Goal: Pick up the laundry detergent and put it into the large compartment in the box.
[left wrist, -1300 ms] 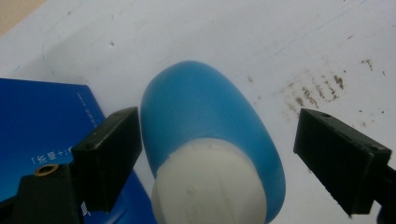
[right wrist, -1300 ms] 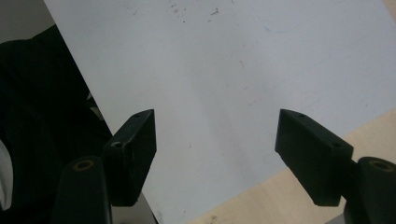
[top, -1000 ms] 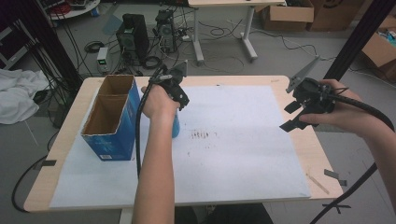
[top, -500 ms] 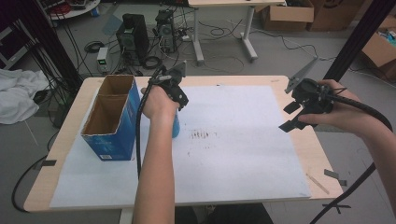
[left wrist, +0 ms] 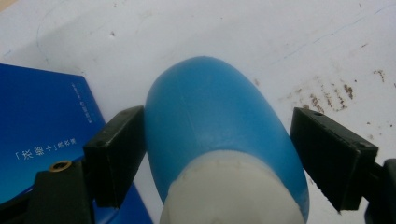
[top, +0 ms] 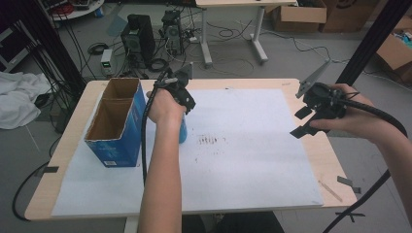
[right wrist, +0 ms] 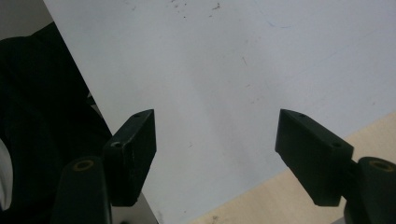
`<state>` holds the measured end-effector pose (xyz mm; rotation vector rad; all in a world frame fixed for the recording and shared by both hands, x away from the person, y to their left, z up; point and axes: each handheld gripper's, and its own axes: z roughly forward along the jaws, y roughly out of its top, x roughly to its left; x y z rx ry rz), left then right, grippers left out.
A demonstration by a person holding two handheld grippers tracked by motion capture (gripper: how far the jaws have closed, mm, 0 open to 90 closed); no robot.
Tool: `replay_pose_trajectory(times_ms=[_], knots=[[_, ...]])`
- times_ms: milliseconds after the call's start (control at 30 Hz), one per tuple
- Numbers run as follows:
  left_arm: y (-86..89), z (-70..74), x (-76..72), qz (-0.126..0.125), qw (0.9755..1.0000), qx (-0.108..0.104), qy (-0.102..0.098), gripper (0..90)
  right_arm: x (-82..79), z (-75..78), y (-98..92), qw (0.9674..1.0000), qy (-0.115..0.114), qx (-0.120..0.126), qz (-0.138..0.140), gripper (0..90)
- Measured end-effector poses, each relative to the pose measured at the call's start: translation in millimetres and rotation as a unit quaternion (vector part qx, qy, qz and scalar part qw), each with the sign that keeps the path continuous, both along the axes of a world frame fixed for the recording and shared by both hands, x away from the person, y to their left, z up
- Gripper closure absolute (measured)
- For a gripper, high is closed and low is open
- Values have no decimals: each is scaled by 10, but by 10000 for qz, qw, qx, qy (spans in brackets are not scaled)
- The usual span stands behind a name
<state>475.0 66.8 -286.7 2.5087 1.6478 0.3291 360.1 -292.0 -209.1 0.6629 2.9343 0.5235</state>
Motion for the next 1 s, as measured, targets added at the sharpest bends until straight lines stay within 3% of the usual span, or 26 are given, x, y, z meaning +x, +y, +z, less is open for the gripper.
replay_pose_trajectory(times_ms=[1000], knots=[[17, -9, 22, 265, 9996, -9, 53, 264, 16, -30, -9, 10000, 36, 5, -12, 292]])
